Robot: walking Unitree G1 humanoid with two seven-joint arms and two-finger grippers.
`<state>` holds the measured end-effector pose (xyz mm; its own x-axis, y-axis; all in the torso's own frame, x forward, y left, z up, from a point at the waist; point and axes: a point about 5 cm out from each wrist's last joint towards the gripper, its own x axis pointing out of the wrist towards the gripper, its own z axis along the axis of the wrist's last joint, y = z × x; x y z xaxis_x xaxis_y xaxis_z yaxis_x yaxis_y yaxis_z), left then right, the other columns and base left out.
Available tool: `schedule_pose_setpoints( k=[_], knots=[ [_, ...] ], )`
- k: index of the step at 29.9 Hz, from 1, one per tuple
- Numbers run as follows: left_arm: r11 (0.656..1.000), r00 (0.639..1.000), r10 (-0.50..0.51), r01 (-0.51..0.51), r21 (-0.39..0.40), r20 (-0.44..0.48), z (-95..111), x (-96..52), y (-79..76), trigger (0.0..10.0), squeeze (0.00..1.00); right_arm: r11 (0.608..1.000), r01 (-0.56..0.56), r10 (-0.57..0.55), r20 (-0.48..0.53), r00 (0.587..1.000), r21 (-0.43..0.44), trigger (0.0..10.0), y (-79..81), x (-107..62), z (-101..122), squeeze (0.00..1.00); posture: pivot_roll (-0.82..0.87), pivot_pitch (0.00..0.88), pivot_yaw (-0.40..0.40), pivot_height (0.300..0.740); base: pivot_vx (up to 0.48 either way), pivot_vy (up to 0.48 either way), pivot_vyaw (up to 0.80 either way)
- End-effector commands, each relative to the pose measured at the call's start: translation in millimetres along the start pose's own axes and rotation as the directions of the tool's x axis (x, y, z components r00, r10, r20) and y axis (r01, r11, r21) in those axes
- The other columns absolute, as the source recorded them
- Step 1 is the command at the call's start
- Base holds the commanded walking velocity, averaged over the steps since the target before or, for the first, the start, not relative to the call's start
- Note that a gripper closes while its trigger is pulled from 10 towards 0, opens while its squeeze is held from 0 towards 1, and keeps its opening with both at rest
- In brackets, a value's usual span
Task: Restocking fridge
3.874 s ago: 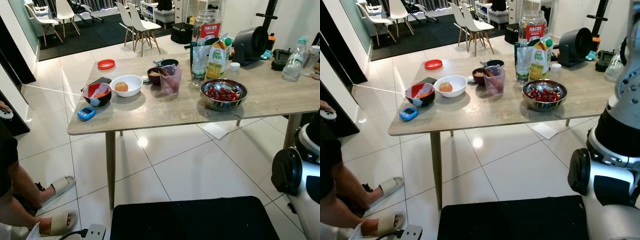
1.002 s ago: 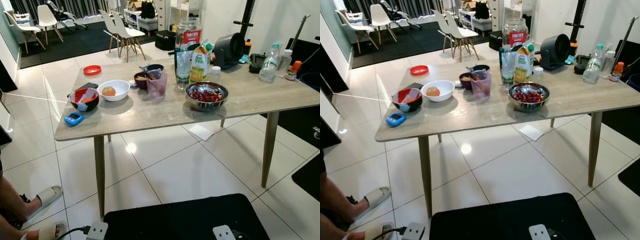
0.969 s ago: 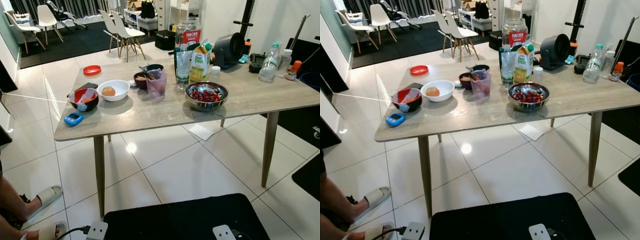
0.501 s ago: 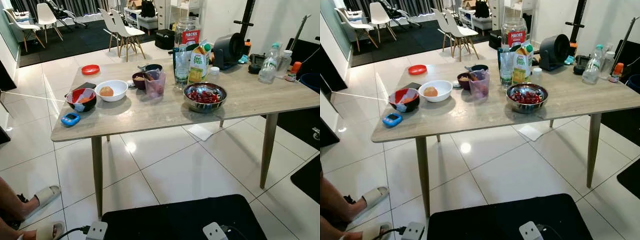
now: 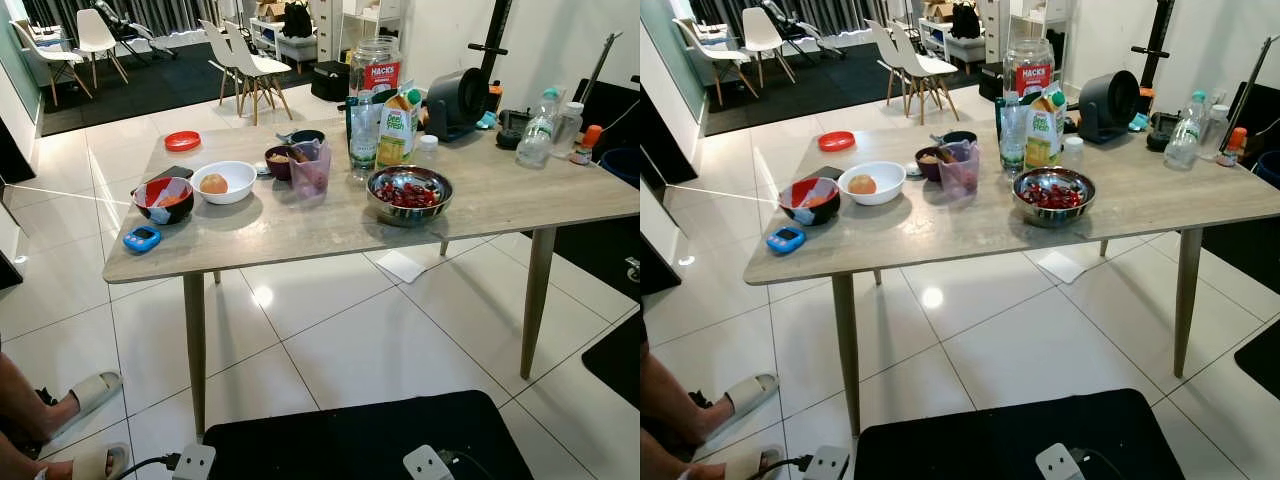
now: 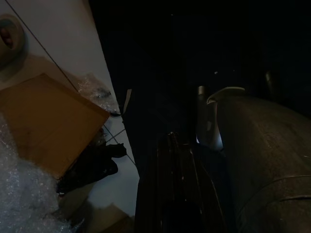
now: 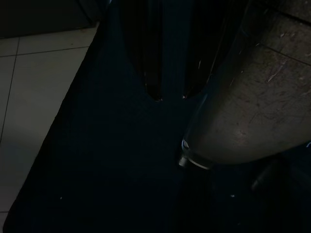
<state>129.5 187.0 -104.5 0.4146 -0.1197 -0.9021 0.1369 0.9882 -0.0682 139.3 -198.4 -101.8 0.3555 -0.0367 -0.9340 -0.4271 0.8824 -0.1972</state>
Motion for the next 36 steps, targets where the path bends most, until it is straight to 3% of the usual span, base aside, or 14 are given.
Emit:
schedule_pose_setpoints(
  k=[1,36],
  knots=[
    [1.0,1.0,0.0,0.0,0.007,0.002,1.6,-0.2,1.5,10.0,0.0,1.0,-0.011,0.011,-0.008,1.0,-0.009,10.0,2.4,0.1,-1.6,0.0,-0.02,0.0,0.024,0.74,0.0,0.0,0.0],
    [1.0,1.0,0.009,-0.009,-0.003,0.014,3.2,-0.5,3.6,10.0,0.0,1.0,-0.029,0.028,-0.013,1.0,-0.001,10.0,10.0,0.4,-3.9,0.0,-0.02,0.0,0.036,0.74,0.0,0.0,0.0]
  ],
)
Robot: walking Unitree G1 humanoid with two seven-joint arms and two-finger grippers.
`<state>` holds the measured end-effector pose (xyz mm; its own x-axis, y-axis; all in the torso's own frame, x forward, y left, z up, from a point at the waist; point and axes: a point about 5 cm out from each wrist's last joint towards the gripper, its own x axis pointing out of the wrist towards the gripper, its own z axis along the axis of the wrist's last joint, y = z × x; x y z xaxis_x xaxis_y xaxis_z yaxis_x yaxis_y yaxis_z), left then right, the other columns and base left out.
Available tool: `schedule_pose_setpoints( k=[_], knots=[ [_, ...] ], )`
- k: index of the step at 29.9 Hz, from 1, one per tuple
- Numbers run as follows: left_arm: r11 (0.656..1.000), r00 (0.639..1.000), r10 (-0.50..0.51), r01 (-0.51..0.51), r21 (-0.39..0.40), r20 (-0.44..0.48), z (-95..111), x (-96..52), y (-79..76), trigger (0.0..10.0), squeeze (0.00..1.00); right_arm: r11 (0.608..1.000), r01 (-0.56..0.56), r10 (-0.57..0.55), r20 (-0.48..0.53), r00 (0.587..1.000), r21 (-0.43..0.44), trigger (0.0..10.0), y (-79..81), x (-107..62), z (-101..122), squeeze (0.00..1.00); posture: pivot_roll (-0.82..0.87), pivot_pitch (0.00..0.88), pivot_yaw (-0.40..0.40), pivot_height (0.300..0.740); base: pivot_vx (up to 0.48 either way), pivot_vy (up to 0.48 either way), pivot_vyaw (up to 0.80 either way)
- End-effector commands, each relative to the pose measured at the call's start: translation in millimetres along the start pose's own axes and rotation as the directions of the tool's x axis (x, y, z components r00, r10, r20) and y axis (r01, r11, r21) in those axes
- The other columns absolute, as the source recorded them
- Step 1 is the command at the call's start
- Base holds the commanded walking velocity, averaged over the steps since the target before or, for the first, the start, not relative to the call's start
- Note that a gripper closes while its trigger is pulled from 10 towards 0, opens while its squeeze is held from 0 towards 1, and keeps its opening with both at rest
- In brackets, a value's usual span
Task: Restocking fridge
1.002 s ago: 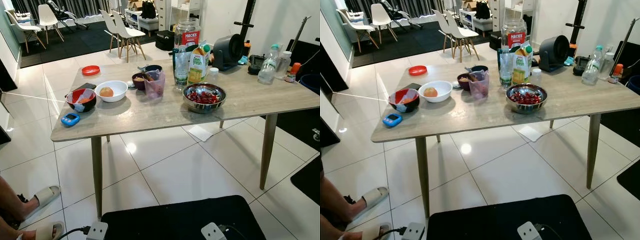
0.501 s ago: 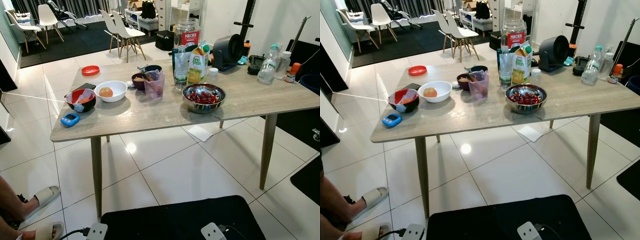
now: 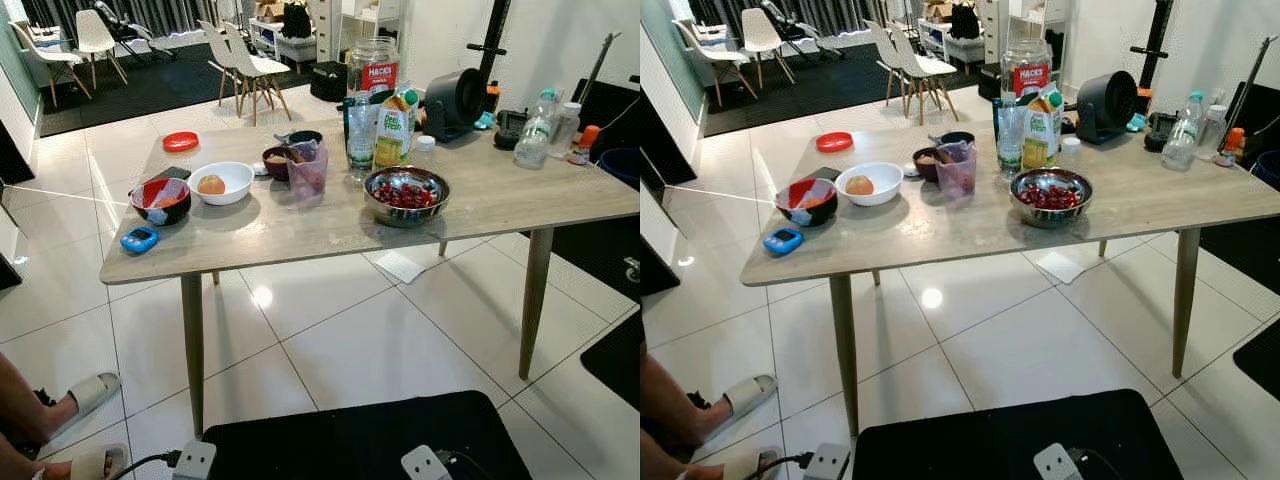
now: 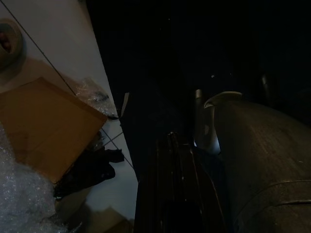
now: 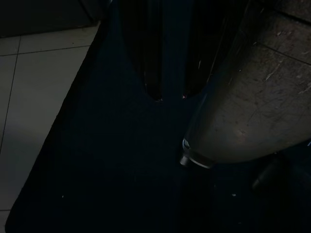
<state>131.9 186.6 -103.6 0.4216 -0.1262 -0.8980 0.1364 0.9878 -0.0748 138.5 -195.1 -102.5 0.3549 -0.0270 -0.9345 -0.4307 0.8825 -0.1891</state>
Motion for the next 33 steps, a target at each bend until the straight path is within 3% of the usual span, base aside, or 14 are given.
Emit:
schedule_pose_setpoints(
  k=[1,33],
  knots=[
    [1.0,1.0,0.015,-0.015,-0.004,0.006,0.8,-0.8,3.7,10.0,0.0,1.0,-0.019,0.019,-0.017,1.0,-0.001,10.0,6.3,0.1,-4.3,0.0,-0.02,0.0,0.034,0.74,0.0,0.0,0.0],
    [1.0,1.0,0.009,-0.009,-0.005,-0.002,-0.8,-0.4,1.6,10.0,0.0,1.0,-0.01,0.011,-0.02,1.0,0.008,10.0,3.8,-0.3,-7.4,0.0,-0.04,0.0,0.04,0.74,0.0,-0.389,0.0]
  ],
)
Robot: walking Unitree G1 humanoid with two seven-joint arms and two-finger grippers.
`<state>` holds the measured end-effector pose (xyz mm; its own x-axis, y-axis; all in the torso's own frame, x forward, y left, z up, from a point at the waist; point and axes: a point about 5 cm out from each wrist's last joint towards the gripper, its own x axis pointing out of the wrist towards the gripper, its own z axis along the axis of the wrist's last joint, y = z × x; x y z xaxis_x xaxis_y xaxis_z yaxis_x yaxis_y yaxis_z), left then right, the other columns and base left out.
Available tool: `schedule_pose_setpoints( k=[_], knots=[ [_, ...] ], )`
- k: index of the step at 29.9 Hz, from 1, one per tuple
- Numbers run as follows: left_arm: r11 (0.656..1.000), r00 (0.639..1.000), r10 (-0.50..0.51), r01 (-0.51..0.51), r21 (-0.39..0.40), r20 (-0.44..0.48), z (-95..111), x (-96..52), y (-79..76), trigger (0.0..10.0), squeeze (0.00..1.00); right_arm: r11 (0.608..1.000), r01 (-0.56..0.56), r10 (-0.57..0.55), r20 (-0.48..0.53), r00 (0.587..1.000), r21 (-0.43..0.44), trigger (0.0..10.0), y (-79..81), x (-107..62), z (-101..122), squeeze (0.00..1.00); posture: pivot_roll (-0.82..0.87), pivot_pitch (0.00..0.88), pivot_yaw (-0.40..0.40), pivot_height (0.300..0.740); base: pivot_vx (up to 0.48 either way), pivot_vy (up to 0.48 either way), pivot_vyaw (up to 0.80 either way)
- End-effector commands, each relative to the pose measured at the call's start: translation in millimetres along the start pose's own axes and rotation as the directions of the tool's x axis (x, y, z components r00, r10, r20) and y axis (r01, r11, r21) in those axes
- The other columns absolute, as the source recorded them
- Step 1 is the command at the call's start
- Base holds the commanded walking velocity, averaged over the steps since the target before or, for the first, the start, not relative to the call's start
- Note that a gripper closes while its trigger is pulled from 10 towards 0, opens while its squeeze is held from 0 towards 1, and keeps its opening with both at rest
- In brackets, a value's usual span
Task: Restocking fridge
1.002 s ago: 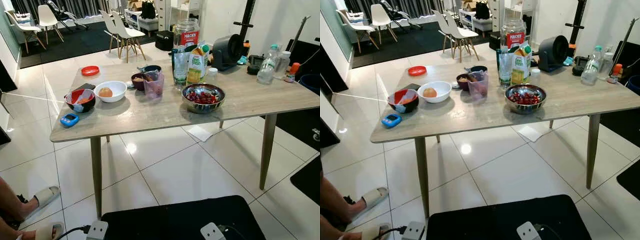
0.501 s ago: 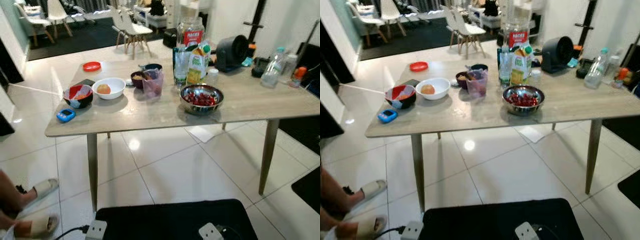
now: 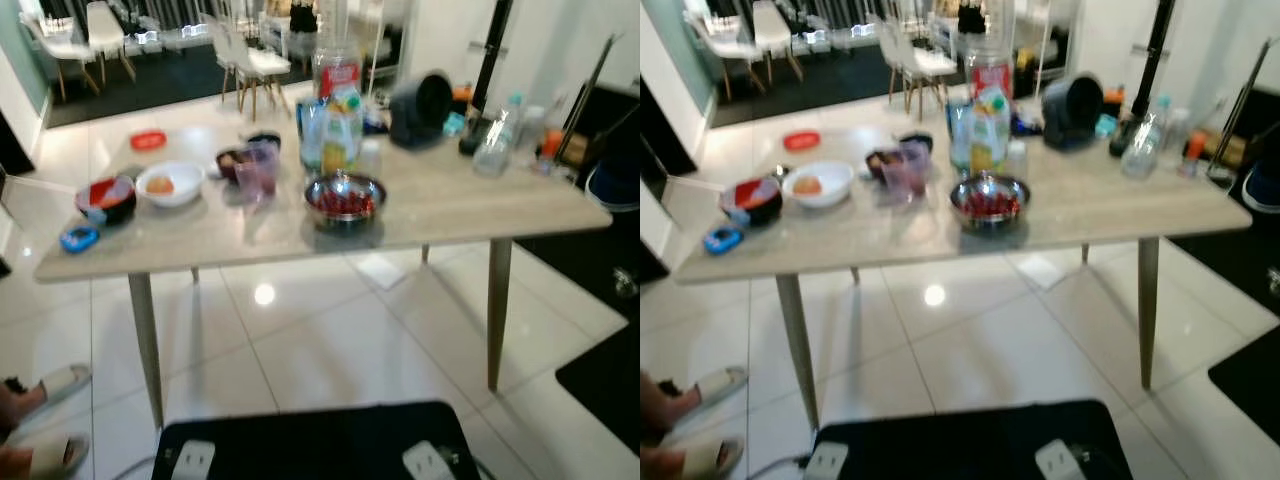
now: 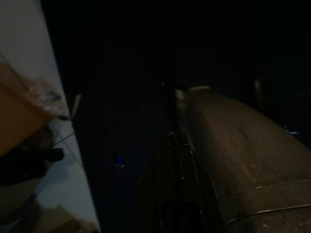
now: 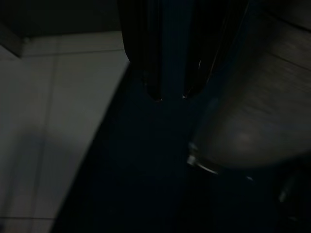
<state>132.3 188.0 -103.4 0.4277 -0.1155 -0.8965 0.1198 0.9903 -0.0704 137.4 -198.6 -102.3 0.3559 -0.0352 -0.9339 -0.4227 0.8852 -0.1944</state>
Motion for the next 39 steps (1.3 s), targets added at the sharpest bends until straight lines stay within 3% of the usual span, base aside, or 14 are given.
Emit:
schedule_pose_setpoints(
  k=[1,13,21,39],
  knots=[
    [1.0,1.0,-0.002,0.002,0.011,-0.008,-1.1,-0.2,0.4,10.0,0.0,1.0,-0.019,0.019,-0.018,1.0,0.004,10.0,6.6,0.1,-5.4,0.0,-0.04,0.0,0.043,0.74,0.0,-0.412,0.0],
    [1.0,1.0,0.001,-0.001,0.031,-0.007,1.4,-0.2,2.1,10.0,0.0,1.0,-0.022,0.022,-0.009,1.0,0.018,10.0,6.2,0.0,-4.9,0.0,-0.05,0.0,0.05,0.74,0.0,-0.371,0.0],
    [1.0,1.0,0.005,-0.005,0.008,0.002,1.0,-0.1,1.0,10.0,0.0,0.997,-0.059,0.058,0.022,0.998,0.041,10.0,6.6,-0.1,-0.9,0.0,-0.04,0.0,0.045,0.74,0.0,0.0,0.0],
    [1.0,1.0,-0.001,0.001,-0.004,0.005,-1.0,0.2,-1.9,10.0,0.0,0.996,-0.072,0.072,0.016,0.997,0.044,10.0,8.5,-0.1,-2.7,0.0,-0.05,0.0,0.048,0.74,0.0,0.0,0.74]
  ],
)
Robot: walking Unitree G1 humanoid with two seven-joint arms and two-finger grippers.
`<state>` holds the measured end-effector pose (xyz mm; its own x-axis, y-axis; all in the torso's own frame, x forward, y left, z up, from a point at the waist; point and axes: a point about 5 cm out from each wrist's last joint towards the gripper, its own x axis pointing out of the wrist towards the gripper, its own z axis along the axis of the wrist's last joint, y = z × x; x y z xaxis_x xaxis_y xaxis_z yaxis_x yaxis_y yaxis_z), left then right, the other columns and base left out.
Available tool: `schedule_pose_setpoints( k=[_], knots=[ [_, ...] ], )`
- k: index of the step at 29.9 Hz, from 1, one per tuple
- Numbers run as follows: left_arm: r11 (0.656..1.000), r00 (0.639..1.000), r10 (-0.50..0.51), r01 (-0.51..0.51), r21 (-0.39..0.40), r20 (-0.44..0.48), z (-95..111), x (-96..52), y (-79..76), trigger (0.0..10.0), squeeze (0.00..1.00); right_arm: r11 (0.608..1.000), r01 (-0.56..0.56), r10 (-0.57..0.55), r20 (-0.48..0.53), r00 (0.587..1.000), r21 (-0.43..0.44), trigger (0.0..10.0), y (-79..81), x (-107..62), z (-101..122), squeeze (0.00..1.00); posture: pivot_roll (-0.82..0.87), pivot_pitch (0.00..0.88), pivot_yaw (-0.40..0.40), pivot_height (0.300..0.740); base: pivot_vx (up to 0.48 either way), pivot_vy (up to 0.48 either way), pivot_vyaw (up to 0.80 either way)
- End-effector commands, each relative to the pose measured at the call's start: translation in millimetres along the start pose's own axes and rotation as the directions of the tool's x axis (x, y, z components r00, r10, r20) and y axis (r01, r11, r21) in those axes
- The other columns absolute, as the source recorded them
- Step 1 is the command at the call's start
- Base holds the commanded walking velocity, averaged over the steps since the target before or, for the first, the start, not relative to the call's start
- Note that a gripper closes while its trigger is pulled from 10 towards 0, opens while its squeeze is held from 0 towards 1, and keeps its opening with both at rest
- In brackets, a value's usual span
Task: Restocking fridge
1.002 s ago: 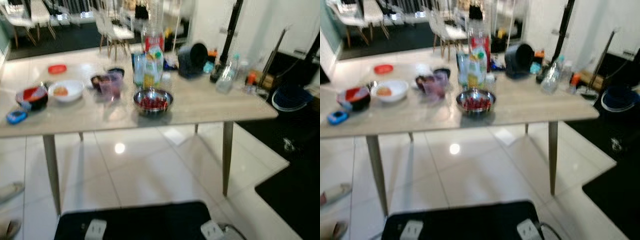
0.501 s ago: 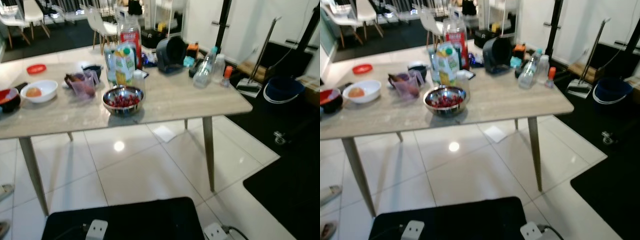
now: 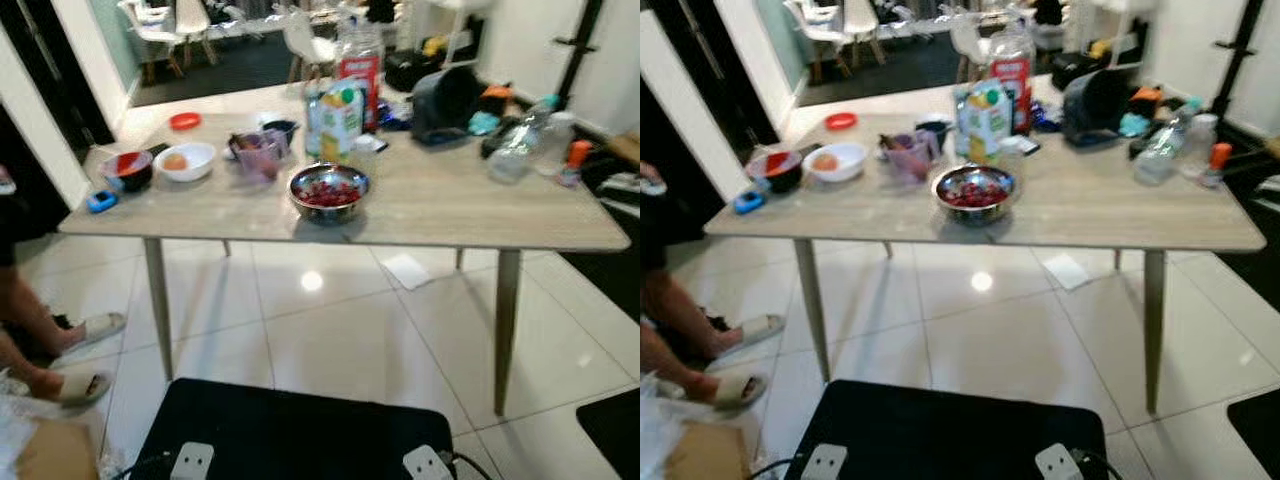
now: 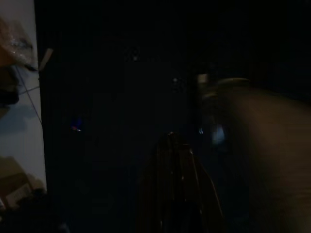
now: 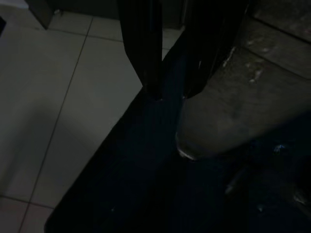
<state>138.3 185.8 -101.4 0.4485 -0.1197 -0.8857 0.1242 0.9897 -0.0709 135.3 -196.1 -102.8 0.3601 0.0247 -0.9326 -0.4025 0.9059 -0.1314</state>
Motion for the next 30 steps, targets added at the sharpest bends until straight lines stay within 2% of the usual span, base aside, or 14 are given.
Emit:
schedule_pose_setpoints(
  k=[1,12,19,30],
  knots=[
    [1.0,1.0,0.001,-0.001,-0.007,-0.019,-7.3,-1.1,-0.4,10.0,0.0,1.0,-0.02,0.02,-0.016,1.0,-0.001,10.0,5.2,0.5,-2.3,0.0,-0.05,0.0,0.048,0.74,0.0,0.0,0.77],
    [1.0,1.0,-0.006,0.006,-0.002,-0.021,-7.8,-0.8,-2.1,10.0,0.0,1.0,-0.006,0.006,-0.021,1.0,-0.016,10.0,5.6,0.5,-3.9,0.0,-0.05,0.0,0.05,0.74,0.0,0.0,0.75],
    [1.0,1.0,-0.012,0.012,0.002,-0.023,-8.8,-1.0,-2.3,10.0,0.0,1.0,0.005,-0.005,-0.021,1.0,-0.015,10.0,5.0,0.4,-4.2,0.0,-0.04,0.0,0.051,0.74,0.0,0.0,0.0],
    [1.0,0.999,-0.023,0.023,0.0,-0.025,-8.9,-0.9,-3.4,10.0,0.0,1.0,0.004,-0.005,-0.014,1.0,-0.014,10.0,4.4,0.5,-2.4,0.0,-0.05,0.0,0.048,0.74,0.0,-0.421,0.0]
  ],
)
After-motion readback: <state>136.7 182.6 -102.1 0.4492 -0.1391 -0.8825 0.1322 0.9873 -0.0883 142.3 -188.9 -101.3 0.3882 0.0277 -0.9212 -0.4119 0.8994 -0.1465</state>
